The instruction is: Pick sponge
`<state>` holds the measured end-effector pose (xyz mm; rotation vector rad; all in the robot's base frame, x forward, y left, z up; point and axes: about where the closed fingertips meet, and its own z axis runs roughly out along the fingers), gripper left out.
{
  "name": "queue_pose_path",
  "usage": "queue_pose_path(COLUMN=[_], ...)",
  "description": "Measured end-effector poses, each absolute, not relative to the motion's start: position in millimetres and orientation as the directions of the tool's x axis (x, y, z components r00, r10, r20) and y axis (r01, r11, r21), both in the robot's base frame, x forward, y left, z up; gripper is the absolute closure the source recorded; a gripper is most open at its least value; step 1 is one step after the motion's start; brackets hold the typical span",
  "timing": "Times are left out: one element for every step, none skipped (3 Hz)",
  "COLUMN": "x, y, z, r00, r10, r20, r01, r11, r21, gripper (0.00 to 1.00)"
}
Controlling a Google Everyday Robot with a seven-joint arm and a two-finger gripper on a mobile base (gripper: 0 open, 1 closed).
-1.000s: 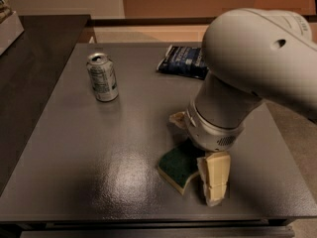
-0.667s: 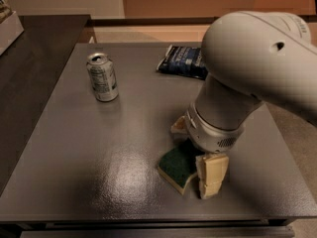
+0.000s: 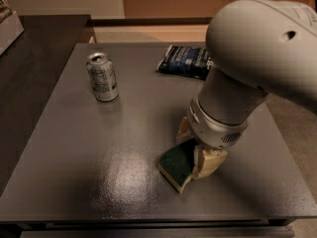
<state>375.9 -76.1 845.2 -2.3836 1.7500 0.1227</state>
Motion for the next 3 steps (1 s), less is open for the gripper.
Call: queue_pose_path(x=[385.5, 401.9, 421.1], y=[-77.3, -79.7, -82.2], z=[866.8, 894.1, 920.8], r00=[0.292, 0.29, 0.296], r10=[-0.94, -0.939, -0.938], r20=[-0.179, -0.185, -0.183], r01=[-0.955, -0.953, -0.947], r11=[-0.275, -0.266, -0.263], r21=[-0.113, -0.145, -0.185], gripper=[0.88, 1.0, 1.0])
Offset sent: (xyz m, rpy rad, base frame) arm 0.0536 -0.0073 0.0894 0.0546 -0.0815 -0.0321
